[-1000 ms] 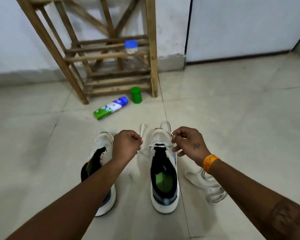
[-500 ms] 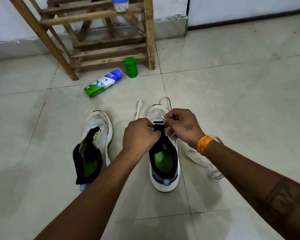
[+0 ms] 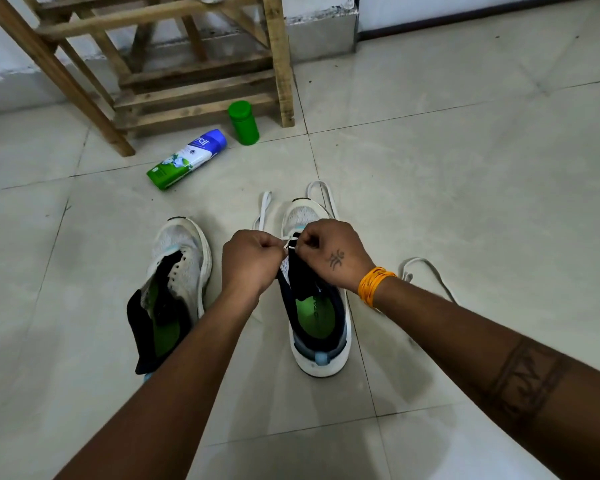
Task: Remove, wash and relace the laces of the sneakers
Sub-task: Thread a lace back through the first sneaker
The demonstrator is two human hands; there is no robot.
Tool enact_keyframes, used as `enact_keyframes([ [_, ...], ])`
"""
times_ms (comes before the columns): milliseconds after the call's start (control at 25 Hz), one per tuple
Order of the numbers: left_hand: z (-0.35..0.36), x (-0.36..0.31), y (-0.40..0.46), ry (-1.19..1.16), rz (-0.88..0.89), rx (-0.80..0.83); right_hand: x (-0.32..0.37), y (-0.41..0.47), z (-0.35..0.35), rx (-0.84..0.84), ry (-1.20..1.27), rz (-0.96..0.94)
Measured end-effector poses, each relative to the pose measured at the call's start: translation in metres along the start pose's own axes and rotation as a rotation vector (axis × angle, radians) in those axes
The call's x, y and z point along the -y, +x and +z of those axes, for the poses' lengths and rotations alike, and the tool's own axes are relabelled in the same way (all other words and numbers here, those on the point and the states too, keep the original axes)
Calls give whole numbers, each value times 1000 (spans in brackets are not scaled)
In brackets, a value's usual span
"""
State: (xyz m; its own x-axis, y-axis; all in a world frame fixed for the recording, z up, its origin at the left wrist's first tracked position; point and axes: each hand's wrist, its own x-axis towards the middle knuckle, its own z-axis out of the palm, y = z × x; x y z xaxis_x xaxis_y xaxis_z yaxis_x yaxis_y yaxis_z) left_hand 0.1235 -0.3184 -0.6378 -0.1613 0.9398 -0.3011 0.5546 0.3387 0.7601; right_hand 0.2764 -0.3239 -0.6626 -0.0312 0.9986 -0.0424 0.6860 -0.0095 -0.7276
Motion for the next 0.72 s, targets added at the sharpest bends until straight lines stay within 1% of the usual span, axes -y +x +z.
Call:
enact_keyframes([
  [80,-1,4,0,-65,-17,1,2,3,3,9,-52,-12],
  [200,-1,8,1,-85,6,-2,3,3,4,11,-48,-17],
  [360,2,13,4,-68,62,15,2,4,3,13,-18,12],
  [560,4,18,1,-53,165,5,1,10,10,33,-53,36],
  [720,1,25,9,-261,89,129,-3,7,11,10,44,-11],
])
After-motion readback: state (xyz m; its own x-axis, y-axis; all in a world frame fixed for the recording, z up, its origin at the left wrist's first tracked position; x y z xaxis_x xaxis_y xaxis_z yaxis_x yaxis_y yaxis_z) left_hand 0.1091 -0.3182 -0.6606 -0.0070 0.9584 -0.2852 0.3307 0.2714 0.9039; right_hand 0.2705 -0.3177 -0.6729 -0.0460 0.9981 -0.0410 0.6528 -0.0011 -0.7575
